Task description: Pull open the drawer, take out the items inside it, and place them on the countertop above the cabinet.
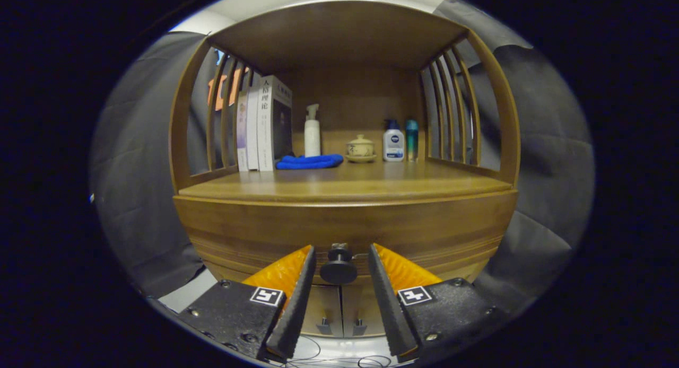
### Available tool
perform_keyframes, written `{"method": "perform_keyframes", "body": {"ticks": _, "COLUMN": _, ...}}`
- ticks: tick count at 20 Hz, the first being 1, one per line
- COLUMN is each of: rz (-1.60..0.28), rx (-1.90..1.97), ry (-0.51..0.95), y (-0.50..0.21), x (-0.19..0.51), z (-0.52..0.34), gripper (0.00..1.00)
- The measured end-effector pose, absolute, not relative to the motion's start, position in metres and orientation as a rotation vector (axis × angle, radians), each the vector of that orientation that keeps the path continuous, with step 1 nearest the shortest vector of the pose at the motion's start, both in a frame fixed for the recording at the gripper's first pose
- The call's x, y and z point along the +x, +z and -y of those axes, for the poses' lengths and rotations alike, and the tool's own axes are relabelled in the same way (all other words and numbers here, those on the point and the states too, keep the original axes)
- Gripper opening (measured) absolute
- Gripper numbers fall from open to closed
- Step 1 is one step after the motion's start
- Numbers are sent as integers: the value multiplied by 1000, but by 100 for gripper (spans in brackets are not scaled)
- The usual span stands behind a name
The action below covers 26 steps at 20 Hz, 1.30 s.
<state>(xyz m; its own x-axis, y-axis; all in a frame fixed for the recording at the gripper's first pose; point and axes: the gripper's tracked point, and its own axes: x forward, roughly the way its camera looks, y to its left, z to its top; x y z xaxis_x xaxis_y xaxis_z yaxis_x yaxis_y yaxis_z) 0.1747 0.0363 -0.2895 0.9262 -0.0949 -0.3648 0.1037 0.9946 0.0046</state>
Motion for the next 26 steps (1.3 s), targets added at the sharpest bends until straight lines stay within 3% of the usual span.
{"method": "perform_keyframes", "body": {"ticks": 5, "rz": -381, "rx": 48, "ry": -111, "y": -304, "x": 187, "z": -41, "gripper": 51}}
{"method": "perform_keyframes", "body": {"ticks": 12, "rz": -370, "rx": 119, "ry": -121, "y": -309, "x": 199, "z": -40, "gripper": 46}}
{"method": "perform_keyframes", "body": {"ticks": 17, "rz": -409, "rx": 124, "ry": -129, "y": -311, "x": 197, "z": -40, "gripper": 33}}
{"method": "perform_keyframes", "body": {"ticks": 26, "rz": -414, "rx": 85, "ry": -79, "y": -306, "x": 149, "z": -45, "gripper": 31}}
